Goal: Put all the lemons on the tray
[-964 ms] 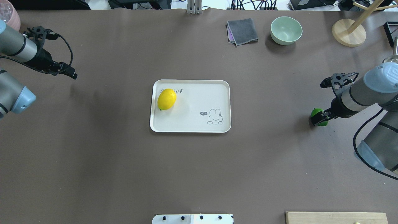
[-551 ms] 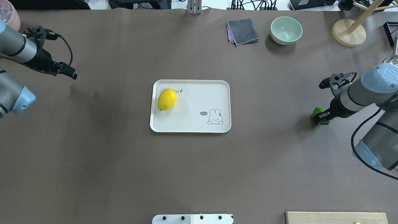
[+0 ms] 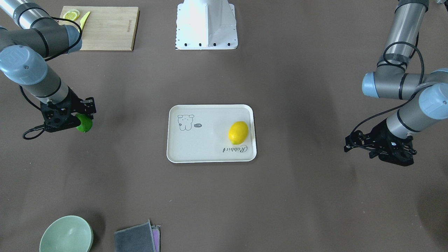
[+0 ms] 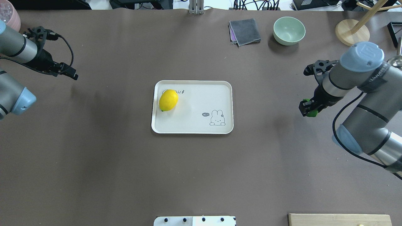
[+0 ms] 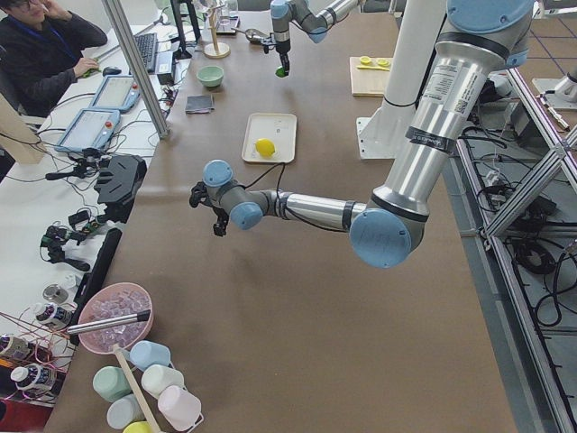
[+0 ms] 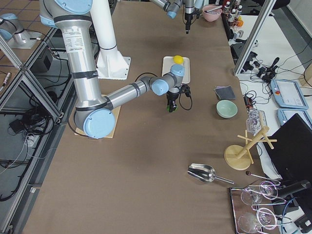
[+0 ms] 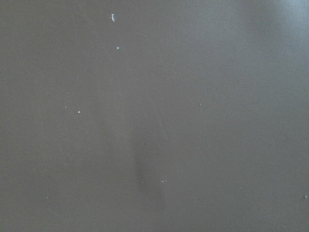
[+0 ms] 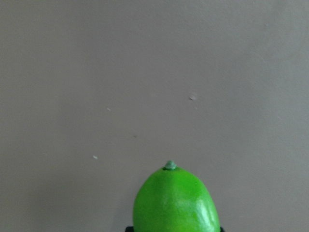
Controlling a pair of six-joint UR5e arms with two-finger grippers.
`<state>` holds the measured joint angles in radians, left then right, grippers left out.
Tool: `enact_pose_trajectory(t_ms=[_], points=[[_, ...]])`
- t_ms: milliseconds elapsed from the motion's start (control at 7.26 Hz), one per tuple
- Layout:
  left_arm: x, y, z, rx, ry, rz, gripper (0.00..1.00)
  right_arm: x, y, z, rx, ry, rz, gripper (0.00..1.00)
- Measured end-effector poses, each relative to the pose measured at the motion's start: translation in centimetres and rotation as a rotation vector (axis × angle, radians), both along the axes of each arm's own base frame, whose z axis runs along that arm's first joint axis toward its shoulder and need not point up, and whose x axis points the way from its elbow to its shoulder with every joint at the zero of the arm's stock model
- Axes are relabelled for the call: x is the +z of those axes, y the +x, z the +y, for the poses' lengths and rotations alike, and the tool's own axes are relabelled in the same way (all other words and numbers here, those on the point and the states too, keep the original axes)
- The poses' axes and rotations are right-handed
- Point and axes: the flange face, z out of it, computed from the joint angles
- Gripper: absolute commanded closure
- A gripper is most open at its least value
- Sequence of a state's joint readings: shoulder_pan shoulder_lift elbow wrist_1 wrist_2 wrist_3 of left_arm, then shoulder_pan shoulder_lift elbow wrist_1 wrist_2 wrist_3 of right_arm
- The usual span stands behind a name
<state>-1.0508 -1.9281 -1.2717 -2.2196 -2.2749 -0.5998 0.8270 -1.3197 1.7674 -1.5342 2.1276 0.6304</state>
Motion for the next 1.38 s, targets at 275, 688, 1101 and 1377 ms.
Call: enact_pose_trajectory(t_ms=[275,688,1101,1377], points=[[0.0,0.0,0.0,0.000,0.000,0.000,0.02,-6.6,-5.5,-0.6,0.074,-0.075,-0.032,1.00],[0.2,0.1,0.0,0.001,-0.003,-0.002,0.02,-16.0,-15.2,-1.4,0.162,-0.176,-0.074,1.00],[0.2,0.2,0.0,0.003,-0.004,-0.001,0.02,-19.5,-20.8,-1.7,0.173,-0.197,-0.099,0.00],[0.2,0.3,0.0,0.004,-0.004,-0.001,0.02,-19.2,-21.5,-1.7,0.180,-0.192,-0.106,0.00]])
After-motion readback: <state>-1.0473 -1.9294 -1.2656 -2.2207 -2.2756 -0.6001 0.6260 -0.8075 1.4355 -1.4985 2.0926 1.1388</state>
